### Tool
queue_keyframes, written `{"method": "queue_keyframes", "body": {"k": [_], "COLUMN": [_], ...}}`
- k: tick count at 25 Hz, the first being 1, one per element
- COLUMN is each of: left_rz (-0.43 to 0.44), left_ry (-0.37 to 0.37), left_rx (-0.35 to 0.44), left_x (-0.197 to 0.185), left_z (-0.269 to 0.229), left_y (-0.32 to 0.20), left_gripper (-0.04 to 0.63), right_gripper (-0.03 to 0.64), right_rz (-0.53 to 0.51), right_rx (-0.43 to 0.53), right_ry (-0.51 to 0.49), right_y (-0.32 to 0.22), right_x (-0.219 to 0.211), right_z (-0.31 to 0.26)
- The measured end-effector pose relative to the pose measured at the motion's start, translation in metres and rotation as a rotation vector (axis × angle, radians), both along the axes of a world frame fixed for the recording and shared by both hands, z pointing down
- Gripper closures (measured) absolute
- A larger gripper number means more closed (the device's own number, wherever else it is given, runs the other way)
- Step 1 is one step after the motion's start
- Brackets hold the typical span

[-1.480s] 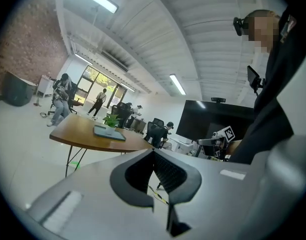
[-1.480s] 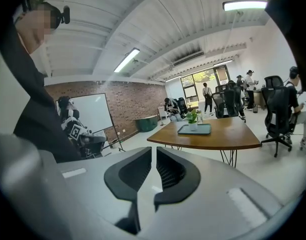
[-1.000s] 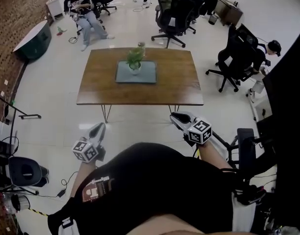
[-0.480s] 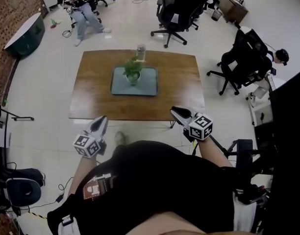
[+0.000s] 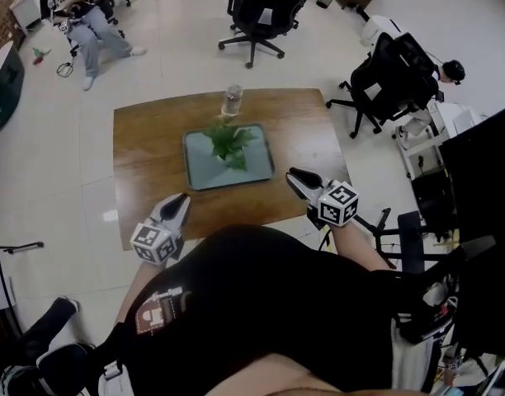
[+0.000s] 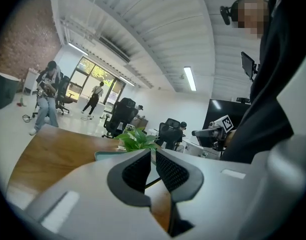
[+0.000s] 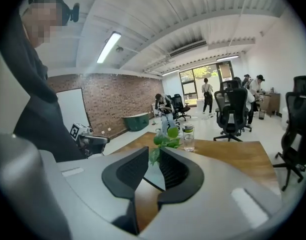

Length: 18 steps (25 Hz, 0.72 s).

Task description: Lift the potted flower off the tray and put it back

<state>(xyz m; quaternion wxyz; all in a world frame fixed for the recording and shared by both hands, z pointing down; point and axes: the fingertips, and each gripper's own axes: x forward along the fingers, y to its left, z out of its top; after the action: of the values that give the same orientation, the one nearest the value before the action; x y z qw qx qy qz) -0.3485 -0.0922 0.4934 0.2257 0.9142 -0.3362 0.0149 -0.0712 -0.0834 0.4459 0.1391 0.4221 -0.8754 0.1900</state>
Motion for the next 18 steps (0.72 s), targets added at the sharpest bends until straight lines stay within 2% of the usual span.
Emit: {"method": "queue_keyframes", "body": {"k": [5,10,14,18], "left_rz": [0.051,0.045,-0.005,-0.078], "left_ry": [0.007,-0.006,-0.046,-0.115], "left_rx": [-0.017,-0.038,-0.039,-0.036], "left_x": [0.005,0.017,0.026,0.048], "left_z": [0.010,0.024,0.030,0.037], "left_y": [-0.037,-0.056,-0.066,-0.065], "left_gripper": [0.554,0.537,0.519,0.500], "right_gripper": [0.529,0.525,0.525,0.522], "right_rz": [0.031,0.000,-0.074,-0.198], "right_rx": [-0.023,-0.054,-0.054,-0.053], "right_ry": [0.023,0.026,-0.003,-0.011], "right_y": [-0.029,-0.054,-0.085,-0.100], "right_x": [-0.001,0.008,0.011,0.024], "right_z": [0.000,0.013,0.021,0.034]}}
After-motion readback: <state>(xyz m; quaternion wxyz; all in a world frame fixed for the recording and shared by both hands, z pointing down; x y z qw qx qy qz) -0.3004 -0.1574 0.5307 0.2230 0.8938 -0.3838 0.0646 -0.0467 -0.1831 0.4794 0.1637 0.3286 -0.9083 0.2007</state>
